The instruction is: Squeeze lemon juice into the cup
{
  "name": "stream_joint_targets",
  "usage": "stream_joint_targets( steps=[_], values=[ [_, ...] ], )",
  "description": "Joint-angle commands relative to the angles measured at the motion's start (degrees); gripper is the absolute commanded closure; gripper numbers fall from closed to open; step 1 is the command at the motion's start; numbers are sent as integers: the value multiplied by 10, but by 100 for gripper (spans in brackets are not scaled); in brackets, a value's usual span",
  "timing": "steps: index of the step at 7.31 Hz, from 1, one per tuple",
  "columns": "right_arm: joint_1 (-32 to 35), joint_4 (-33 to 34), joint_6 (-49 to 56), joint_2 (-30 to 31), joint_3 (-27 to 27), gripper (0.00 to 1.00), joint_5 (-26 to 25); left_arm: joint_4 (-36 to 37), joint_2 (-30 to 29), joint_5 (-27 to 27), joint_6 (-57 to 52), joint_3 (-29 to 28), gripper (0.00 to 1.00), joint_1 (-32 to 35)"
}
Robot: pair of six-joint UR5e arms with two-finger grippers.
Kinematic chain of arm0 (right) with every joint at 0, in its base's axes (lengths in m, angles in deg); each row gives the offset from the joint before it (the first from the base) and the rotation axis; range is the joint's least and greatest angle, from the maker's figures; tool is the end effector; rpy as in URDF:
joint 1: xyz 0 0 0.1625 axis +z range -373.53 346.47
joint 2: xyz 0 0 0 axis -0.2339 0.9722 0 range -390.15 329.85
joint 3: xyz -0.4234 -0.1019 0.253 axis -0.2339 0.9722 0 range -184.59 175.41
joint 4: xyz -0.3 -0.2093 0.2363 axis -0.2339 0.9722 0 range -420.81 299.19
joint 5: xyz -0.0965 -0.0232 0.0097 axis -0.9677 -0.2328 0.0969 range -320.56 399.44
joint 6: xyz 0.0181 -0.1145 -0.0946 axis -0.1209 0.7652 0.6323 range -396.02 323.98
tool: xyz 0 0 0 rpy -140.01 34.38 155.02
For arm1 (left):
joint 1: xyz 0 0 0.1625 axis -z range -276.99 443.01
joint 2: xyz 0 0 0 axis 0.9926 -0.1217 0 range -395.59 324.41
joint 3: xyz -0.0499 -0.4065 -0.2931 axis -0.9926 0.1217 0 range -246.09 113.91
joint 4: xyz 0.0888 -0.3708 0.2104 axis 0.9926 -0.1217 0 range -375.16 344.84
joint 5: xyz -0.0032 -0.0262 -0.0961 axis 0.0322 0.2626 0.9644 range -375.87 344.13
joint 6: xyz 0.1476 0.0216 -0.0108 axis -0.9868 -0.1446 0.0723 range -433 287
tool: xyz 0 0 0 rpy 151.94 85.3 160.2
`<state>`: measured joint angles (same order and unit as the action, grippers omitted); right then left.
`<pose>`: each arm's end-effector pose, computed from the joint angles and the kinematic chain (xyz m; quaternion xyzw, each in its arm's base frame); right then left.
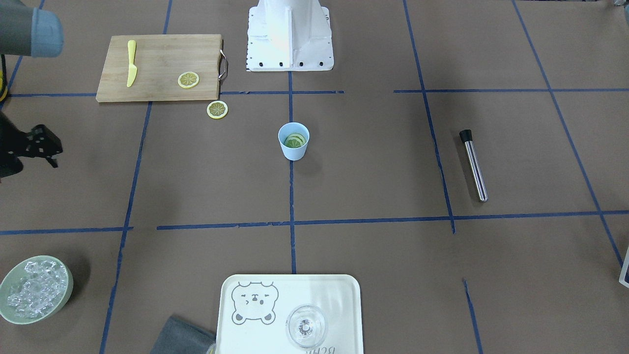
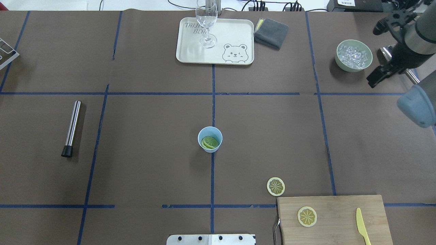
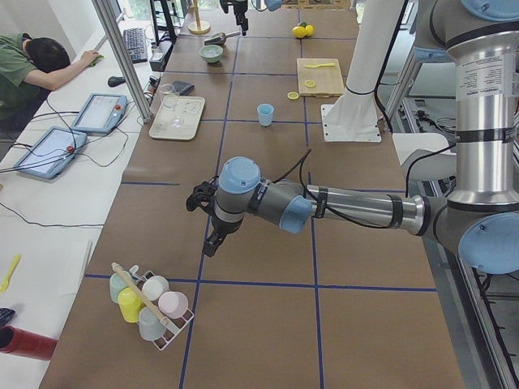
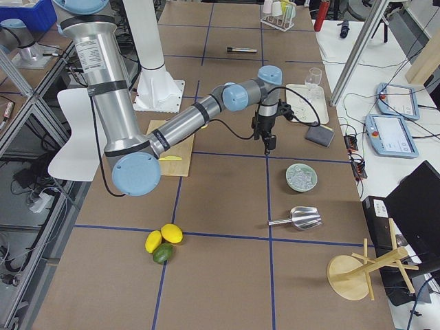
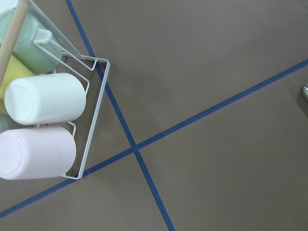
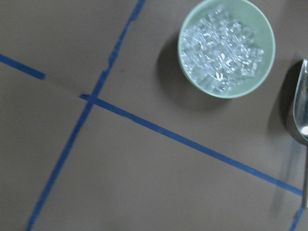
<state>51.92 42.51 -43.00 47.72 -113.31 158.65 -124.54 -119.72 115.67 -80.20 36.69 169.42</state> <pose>-0.1929 -0.5673 0.5369 0.0741 -0.2798 -0.1841 0.9393 -0.0028 -0.5002 0.6699 0.2234 0.3384 0.1659 0.8989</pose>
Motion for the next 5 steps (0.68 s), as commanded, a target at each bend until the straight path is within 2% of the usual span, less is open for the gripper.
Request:
stream_joint_targets(
  steps=[1,2,3,4,5],
  values=[
    [91,1,28,72,4,0,4,-88,-33,-1,4,1,0,1],
    [140,0,28,96,7,0,23,-152,-44,5,39,-13,0,-1],
    [161,0,30,111,11,0,64,-189,-50,28,165,-10,0,-19],
    [180,0,42,123,16,0,68,-249,-50,28,247,-15,0,-60],
    [196,-1,90,136,25,0,68,-321,-47,9,270,-15,0,-117]
  ],
)
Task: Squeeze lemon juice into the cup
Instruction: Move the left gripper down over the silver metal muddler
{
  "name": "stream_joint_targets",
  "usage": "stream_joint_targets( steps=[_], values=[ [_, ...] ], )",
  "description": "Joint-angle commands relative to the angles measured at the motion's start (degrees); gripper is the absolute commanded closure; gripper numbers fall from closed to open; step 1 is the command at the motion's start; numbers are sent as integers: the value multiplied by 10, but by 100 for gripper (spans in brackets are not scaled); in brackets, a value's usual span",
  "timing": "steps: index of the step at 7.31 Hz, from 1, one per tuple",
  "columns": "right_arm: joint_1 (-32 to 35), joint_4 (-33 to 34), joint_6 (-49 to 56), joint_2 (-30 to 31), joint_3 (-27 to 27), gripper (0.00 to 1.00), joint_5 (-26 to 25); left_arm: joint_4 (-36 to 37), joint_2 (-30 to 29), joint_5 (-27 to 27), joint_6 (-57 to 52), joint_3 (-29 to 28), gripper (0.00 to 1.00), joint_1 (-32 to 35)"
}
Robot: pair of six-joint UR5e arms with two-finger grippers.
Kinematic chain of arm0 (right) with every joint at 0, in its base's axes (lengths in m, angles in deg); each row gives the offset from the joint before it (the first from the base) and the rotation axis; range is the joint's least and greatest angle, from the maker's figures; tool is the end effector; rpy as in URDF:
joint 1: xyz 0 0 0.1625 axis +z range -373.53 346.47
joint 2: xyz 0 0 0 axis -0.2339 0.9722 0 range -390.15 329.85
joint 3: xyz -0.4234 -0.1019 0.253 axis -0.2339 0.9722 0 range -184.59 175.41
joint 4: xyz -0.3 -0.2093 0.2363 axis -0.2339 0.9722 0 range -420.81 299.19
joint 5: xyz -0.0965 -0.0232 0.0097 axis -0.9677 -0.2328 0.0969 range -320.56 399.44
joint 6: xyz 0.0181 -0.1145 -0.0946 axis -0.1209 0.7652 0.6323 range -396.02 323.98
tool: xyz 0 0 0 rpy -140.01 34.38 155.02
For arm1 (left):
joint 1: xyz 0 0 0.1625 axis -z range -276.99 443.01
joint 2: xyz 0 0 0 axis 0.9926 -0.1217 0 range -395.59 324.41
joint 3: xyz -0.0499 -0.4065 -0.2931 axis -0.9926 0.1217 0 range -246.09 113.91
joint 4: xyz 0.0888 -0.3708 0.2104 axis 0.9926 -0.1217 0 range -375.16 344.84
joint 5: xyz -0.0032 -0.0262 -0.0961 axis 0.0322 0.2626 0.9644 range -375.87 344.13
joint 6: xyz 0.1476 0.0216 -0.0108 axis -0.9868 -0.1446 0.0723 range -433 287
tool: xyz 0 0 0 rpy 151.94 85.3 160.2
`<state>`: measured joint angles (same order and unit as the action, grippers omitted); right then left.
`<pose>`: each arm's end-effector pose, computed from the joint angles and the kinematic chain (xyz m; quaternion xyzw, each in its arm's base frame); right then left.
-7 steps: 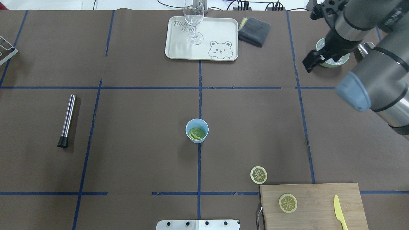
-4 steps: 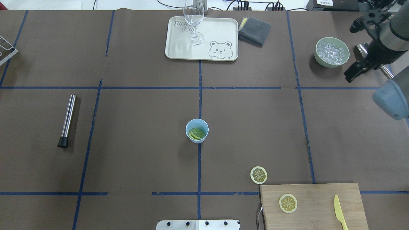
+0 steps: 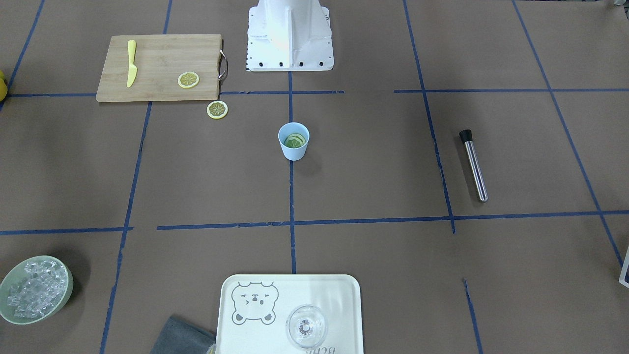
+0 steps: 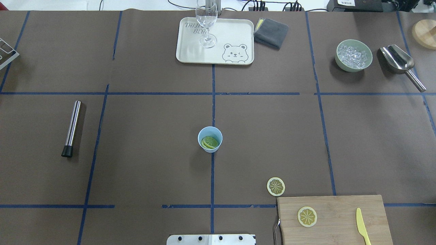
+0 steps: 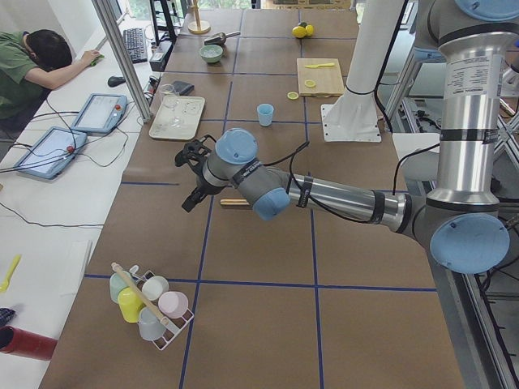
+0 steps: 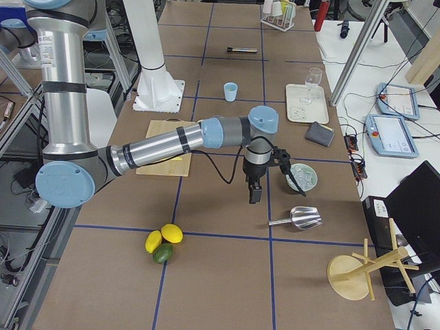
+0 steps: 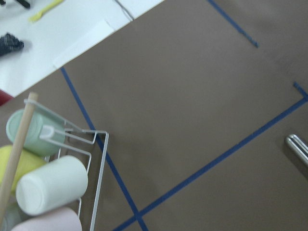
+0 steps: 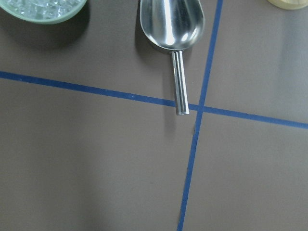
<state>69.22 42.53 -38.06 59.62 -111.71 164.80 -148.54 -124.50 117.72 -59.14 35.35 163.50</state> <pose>-0.0175 -0.5075 0.6574 0.0085 -0.3051 -0.0539 0.9507 0.0603 -0.5421 0.5753 0.3438 0.4093 0.1362 0.8341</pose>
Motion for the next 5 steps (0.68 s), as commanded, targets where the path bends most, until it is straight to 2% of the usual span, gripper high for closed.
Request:
stream_joint_targets(
  steps=[1,3,4,5],
  values=[
    [39,-1,59,21,12,0,8,-91,0,-6,146,-6,0,-119],
    [40,0,58,24,13,0,8,-88,7,-107,253,-16,0,-195],
    [40,-1,58,28,13,0,8,-88,-1,-140,333,-37,0,-243],
    [40,-1,58,30,13,0,8,-53,-14,-150,346,-44,1,-270]
  ],
)
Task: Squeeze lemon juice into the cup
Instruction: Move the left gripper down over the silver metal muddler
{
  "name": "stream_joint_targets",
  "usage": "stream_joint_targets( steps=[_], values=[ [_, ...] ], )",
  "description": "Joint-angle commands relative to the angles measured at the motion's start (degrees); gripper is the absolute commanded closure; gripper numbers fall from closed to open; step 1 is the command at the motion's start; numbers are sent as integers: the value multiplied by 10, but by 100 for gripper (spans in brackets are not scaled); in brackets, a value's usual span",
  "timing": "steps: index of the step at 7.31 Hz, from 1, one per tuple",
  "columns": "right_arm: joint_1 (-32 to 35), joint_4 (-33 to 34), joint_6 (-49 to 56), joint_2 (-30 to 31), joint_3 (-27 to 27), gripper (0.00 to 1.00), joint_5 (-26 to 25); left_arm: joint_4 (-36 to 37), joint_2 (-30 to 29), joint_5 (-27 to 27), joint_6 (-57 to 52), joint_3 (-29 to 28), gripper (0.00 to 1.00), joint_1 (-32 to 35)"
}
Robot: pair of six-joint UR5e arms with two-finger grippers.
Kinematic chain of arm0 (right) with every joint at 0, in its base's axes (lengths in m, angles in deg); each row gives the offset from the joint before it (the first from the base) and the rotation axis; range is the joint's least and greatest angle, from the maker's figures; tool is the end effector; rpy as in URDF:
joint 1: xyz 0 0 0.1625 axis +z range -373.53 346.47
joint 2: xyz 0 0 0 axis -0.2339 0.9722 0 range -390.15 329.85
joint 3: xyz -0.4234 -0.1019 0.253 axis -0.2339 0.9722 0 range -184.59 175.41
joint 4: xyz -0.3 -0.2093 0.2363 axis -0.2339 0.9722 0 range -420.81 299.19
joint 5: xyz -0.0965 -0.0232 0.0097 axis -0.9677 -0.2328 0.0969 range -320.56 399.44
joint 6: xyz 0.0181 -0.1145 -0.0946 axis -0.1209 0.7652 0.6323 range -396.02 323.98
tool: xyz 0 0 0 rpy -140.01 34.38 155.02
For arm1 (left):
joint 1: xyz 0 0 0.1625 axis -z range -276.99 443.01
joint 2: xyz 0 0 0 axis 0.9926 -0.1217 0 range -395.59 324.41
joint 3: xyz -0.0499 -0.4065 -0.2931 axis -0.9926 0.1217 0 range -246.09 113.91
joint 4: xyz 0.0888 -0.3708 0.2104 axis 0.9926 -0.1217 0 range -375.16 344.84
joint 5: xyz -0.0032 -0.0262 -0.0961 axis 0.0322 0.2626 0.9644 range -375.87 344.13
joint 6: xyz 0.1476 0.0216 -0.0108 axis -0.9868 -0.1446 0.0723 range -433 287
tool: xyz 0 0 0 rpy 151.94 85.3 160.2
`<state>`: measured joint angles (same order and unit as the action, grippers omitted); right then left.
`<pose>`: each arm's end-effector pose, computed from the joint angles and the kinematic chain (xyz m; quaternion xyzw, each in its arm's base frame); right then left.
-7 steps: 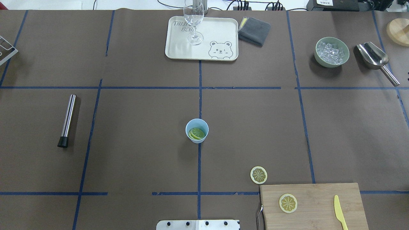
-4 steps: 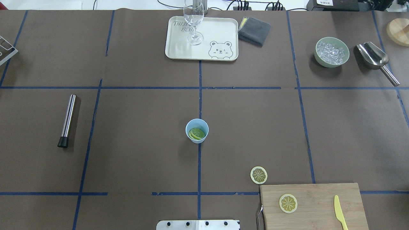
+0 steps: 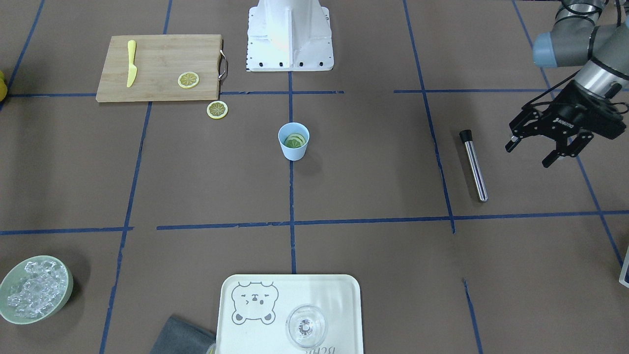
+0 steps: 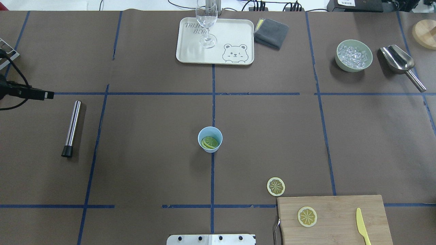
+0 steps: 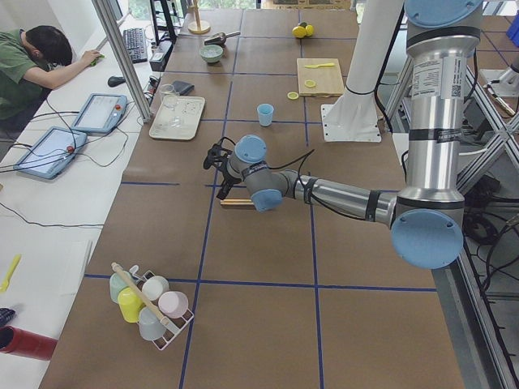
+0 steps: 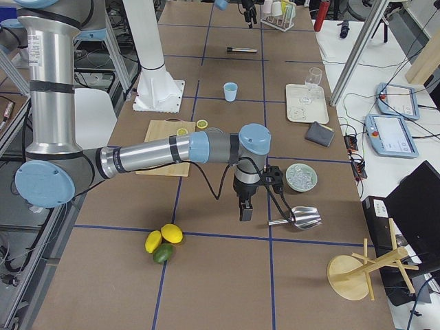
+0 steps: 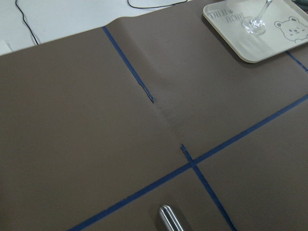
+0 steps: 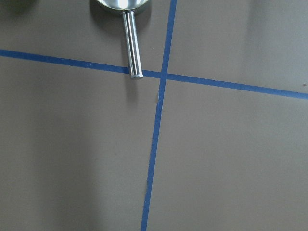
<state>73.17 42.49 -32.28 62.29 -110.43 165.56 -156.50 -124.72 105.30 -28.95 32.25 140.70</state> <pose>0.0173 -0.4835 0.6904 0.0019 -0.3100 -0.0587 0.9489 0.2545 -0.5070 0.5932 0.2271 0.4763 0.0454 0.8482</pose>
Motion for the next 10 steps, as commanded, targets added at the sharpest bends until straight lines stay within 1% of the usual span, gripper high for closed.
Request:
stream_joint_targets(
  steps=[1,2,3,5,7,10],
  values=[
    [0,1,1,5,-1,0,0,110,-47,-30,44,-10,8,-45],
    [0,0,1,6,-1,0,1,179,-71,-59,44,-10,26,-47],
    [0,0,1,7,-1,0,1,211,-79,-77,42,-24,42,-54],
    [0,0,1,9,-1,0,1,211,-78,-102,43,-36,42,-80],
    [0,0,1,9,-2,0,1,210,-79,-102,45,-40,40,-94],
    [0,0,2,10,-2,0,0,208,-83,-102,46,-53,40,-107]
  ],
)
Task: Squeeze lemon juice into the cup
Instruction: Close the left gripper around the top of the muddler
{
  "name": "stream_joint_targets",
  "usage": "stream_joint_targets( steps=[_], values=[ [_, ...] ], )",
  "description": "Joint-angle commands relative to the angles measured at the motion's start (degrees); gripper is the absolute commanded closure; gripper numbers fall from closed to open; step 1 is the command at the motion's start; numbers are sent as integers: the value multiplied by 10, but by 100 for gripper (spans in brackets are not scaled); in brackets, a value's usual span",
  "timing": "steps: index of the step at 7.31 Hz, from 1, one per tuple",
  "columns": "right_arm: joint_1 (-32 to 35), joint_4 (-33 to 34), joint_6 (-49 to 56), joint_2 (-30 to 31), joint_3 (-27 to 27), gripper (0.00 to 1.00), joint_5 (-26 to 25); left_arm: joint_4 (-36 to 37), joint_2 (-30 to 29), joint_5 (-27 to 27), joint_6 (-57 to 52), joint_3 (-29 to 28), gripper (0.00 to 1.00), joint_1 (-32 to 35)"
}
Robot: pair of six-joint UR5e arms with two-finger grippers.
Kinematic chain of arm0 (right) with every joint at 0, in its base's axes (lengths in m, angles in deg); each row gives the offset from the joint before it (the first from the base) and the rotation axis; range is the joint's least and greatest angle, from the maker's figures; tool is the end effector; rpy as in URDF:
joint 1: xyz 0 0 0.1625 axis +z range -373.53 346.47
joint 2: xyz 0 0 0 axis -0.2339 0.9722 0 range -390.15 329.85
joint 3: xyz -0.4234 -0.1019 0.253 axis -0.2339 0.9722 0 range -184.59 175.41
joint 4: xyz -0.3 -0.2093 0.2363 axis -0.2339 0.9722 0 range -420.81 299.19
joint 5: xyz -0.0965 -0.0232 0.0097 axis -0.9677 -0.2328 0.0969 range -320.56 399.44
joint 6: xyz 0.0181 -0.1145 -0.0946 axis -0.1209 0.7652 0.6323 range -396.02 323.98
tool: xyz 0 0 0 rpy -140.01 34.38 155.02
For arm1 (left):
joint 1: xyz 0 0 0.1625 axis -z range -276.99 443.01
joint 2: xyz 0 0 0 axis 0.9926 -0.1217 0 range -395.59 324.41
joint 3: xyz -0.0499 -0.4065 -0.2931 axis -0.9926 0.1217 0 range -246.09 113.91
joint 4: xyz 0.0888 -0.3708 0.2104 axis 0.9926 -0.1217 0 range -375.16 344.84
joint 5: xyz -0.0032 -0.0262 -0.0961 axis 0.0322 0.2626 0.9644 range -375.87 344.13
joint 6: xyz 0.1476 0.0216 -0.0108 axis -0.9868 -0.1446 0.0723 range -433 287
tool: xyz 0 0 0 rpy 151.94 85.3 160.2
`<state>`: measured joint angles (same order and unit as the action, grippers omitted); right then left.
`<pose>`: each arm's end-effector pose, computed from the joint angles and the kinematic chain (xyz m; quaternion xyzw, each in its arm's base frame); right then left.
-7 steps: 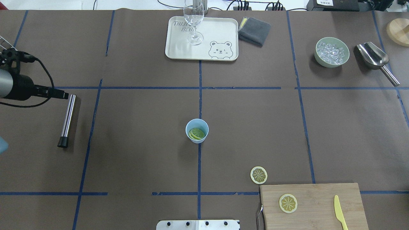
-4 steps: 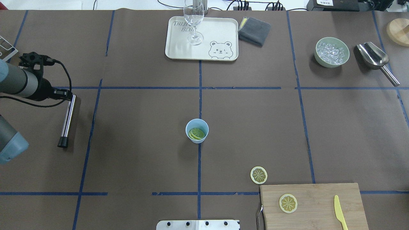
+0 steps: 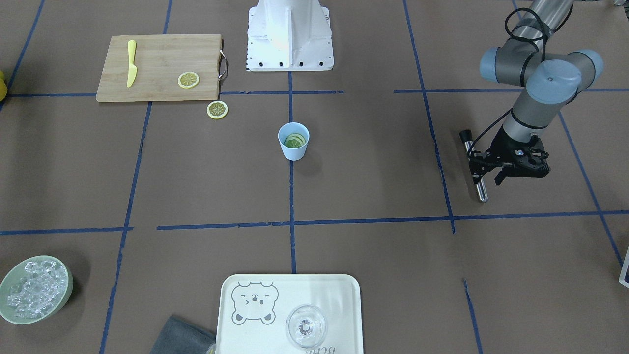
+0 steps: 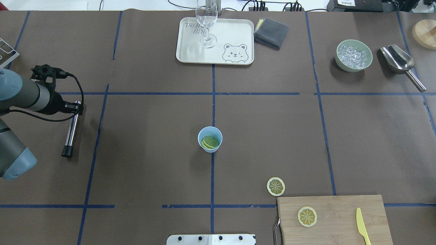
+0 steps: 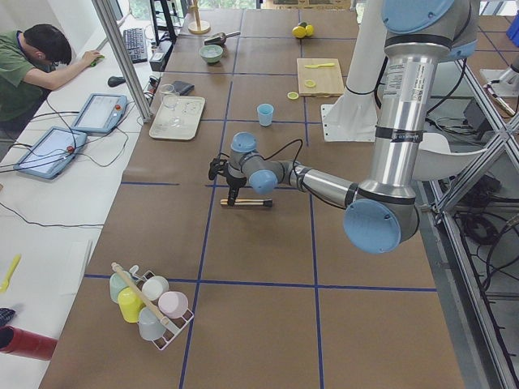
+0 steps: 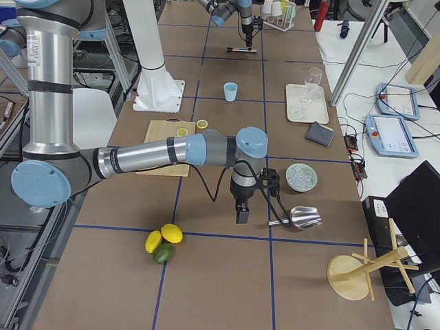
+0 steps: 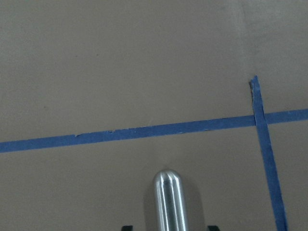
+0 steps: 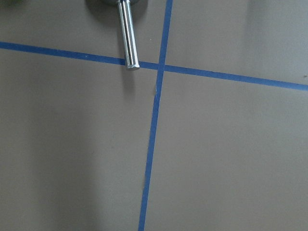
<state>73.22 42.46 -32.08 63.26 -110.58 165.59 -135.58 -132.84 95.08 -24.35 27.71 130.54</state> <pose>0.0182 -0.4746 0.6971 -0.0040 -0.3102 -0.0578 0.9489 0.3717 -0.5242 0.6213 0.1224 0.3676 0.0147 0.9218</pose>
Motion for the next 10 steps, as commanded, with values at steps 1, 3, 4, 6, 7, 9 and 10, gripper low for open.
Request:
stream_joint_targets(
  steps=[1,3,4,6,7,9,10],
  values=[
    [0,0,0,0,0,0,0,-1,-7,0,0,-16,40,-6],
    [0,0,0,1,0,0,0,-1,-7,-3,-1,-20,40,-9],
    [0,0,0,2,0,0,0,-1,-7,-4,-1,-20,43,-9],
    [6,0,2,2,0,0,-1,-1,-7,-4,-1,-23,48,-9],
    [6,0,1,1,0,0,-1,-2,-7,-4,-2,-25,57,-9],
    [6,0,1,1,0,0,-1,-2,-9,-3,-2,-21,100,-9],
    [6,0,1,1,0,0,-1,-2,-9,-4,-4,-15,100,-9]
  ],
)
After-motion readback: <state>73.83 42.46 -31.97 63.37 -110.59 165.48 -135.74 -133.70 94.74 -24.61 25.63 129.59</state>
